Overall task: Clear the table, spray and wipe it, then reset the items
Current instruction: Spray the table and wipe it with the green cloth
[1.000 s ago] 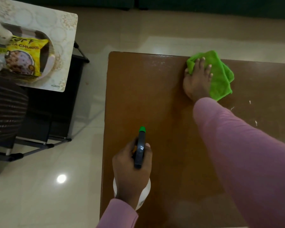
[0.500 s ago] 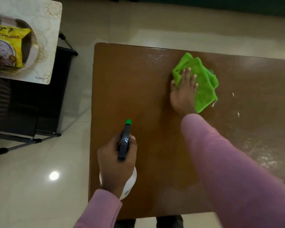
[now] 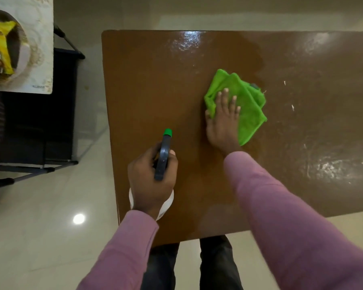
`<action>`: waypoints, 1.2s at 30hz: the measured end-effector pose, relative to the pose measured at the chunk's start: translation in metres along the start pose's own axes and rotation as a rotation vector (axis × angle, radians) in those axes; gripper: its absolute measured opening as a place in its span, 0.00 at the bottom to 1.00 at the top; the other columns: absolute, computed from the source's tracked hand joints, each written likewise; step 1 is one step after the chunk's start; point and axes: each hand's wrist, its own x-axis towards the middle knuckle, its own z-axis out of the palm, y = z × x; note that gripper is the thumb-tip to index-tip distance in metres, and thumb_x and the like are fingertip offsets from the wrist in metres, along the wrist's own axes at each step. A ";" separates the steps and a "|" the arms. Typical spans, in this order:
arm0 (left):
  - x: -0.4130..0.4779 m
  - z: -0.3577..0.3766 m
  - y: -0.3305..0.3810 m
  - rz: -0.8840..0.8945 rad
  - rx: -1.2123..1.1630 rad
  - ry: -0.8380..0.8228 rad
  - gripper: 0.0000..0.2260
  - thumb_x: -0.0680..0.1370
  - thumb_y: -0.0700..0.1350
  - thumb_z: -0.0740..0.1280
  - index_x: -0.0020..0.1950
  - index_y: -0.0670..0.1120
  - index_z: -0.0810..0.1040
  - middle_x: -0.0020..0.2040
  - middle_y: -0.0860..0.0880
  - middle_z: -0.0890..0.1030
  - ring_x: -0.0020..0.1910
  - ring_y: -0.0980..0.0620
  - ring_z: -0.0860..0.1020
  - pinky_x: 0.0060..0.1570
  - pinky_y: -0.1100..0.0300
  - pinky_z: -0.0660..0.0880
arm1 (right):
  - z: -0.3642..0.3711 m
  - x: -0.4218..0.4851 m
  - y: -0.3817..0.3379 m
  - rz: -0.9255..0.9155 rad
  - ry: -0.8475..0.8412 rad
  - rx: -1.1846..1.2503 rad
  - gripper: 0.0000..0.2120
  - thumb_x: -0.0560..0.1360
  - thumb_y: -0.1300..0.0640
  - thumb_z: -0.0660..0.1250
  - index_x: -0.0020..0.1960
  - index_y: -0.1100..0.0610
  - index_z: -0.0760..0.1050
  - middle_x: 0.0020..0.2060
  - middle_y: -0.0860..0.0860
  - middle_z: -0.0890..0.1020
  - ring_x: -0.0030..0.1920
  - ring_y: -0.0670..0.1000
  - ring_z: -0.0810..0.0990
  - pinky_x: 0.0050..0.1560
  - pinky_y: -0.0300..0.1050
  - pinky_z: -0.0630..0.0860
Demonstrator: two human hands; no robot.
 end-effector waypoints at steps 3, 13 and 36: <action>-0.001 -0.001 -0.001 0.013 0.014 0.012 0.04 0.77 0.44 0.67 0.42 0.47 0.76 0.29 0.57 0.73 0.29 0.51 0.73 0.27 0.71 0.65 | 0.037 -0.064 -0.050 -0.288 -0.108 0.008 0.32 0.79 0.52 0.55 0.78 0.58 0.47 0.78 0.54 0.47 0.77 0.59 0.40 0.75 0.57 0.38; -0.013 -0.003 -0.008 0.072 -0.026 0.006 0.05 0.78 0.44 0.66 0.44 0.46 0.77 0.30 0.54 0.74 0.29 0.50 0.74 0.29 0.73 0.67 | 0.004 -0.069 0.058 0.081 0.020 0.019 0.29 0.81 0.54 0.55 0.78 0.61 0.47 0.78 0.57 0.47 0.77 0.61 0.43 0.75 0.57 0.41; -0.030 0.006 -0.020 0.234 0.031 0.092 0.05 0.78 0.47 0.66 0.44 0.47 0.76 0.31 0.51 0.74 0.31 0.46 0.75 0.31 0.58 0.72 | 0.095 -0.291 0.006 -0.373 -0.164 -0.040 0.36 0.75 0.53 0.56 0.78 0.54 0.43 0.78 0.51 0.47 0.77 0.55 0.41 0.76 0.57 0.44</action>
